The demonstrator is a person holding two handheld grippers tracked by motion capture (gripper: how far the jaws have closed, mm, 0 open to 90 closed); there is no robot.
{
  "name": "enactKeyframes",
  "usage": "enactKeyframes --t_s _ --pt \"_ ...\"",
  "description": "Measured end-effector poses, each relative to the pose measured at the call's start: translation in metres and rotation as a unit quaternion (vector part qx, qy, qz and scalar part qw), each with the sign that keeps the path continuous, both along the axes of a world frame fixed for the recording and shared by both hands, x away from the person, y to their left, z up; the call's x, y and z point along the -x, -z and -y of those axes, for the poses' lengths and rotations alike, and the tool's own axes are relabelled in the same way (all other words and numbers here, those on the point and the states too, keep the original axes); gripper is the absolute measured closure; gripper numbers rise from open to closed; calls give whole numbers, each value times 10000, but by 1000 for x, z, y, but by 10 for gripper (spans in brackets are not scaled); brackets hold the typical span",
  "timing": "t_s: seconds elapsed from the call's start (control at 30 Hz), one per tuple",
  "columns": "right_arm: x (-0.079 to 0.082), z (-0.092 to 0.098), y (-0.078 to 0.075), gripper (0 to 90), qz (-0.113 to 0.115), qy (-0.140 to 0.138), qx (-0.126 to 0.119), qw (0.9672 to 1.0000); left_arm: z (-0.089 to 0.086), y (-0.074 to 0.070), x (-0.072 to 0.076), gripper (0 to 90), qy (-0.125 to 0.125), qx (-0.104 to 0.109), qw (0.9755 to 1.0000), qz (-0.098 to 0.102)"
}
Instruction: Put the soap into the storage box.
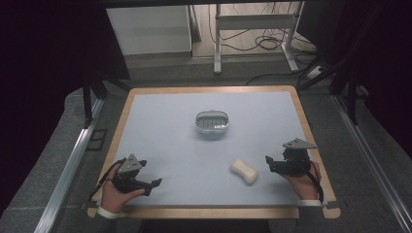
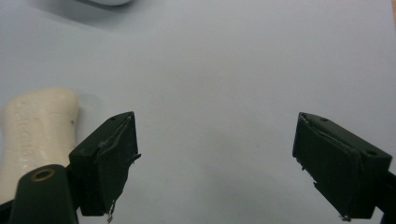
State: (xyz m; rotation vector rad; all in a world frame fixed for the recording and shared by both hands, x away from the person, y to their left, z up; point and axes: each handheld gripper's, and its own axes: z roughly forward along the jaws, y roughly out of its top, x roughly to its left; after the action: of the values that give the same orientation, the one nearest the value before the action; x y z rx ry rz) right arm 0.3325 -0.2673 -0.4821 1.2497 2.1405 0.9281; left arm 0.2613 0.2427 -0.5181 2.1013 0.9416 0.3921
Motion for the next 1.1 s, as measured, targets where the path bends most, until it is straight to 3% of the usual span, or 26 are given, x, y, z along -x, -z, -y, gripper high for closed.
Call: enactKeyframes --t_s 0.2,0.43,0.7,0.9,1.1 --pt "1 -3 -9 145 -192 -260 74 9995 2 0 0 95 22 5 10000 12" --pt "0 -8 -13 155 -266 -426 166 9986 2 1 -1 95 12 -1 10000 -7" --pt "-4 -19 -20 170 -327 -732 429 9959 2 1 0 95 14 6 10000 4" --pt "-7 -28 -26 187 -380 -903 399 9944 2 2 -1 95 53 -1 10000 -30" --pt "-8 -41 -32 206 -520 -1118 541 9909 4 3 -1 95 88 21 10000 -12"
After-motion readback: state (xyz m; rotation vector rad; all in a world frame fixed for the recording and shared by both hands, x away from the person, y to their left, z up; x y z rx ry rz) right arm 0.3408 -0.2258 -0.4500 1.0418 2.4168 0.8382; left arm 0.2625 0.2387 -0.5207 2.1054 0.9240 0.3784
